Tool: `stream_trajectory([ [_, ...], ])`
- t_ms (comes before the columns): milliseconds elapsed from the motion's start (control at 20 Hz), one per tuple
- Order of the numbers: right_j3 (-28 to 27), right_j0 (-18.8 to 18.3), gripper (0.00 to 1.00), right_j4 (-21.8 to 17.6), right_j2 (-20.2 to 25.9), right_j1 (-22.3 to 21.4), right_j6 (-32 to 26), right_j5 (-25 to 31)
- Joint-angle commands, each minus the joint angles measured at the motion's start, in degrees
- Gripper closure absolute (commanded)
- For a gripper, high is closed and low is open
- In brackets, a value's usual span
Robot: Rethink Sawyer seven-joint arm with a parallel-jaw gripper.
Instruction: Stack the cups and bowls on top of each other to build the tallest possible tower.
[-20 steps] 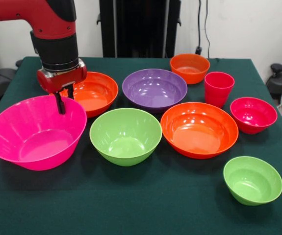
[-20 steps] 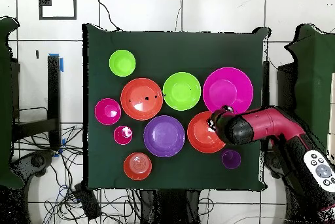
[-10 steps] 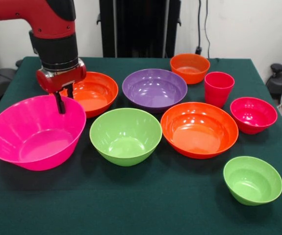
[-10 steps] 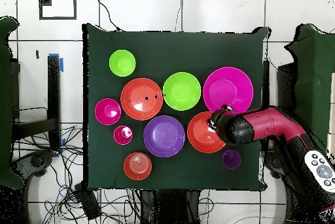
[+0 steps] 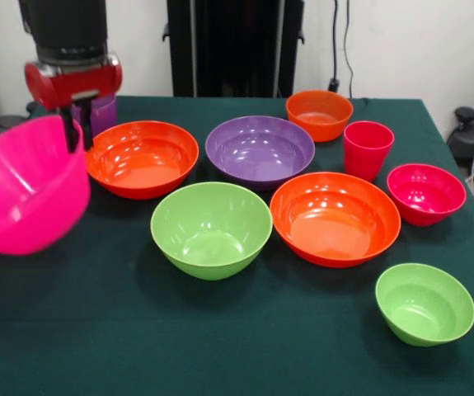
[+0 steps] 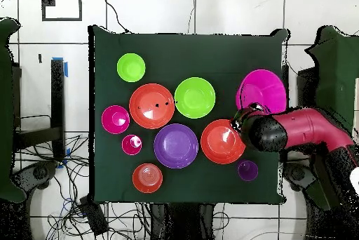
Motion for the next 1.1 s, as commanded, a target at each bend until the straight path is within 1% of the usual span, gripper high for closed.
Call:
stream_trajectory([
  [50,3.24,3.47,1.00,3.25,1.90,-10.86,-15.49,8.84],
  [350,3.56,4.56,1.00,4.06,1.65,-13.77,-15.24,10.04],
  [500,3.98,5.14,1.00,3.84,1.24,-15.13,-14.32,10.18],
  [650,5.25,5.12,1.00,4.95,1.79,-16.46,-13.76,9.71],
  [900,5.41,8.81,1.00,4.14,0.48,-16.03,-10.97,10.49],
  [1100,6.54,9.87,1.00,4.22,-0.21,-16.68,-9.34,9.58],
])
